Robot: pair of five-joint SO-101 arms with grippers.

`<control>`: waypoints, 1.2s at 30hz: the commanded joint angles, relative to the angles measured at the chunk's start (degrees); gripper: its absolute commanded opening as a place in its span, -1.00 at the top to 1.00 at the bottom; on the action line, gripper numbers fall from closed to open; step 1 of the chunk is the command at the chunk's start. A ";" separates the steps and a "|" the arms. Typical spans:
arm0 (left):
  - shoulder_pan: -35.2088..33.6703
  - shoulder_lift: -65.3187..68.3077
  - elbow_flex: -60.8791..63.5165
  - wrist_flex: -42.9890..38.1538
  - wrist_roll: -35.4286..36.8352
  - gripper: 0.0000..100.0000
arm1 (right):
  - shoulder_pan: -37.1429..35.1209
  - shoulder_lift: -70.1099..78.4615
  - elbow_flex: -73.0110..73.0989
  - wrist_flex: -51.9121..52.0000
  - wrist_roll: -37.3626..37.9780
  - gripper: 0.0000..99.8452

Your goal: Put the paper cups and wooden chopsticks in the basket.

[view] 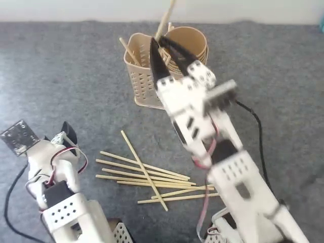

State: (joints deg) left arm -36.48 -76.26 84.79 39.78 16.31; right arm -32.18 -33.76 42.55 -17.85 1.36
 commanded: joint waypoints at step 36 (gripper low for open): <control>-4.40 -0.62 -2.68 -1.49 0.26 0.55 | -8.75 -10.77 -24.44 89.98 -15.12 0.93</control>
State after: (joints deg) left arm -38.86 -76.26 84.79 39.78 16.40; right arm -37.71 -41.14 18.46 68.04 -11.91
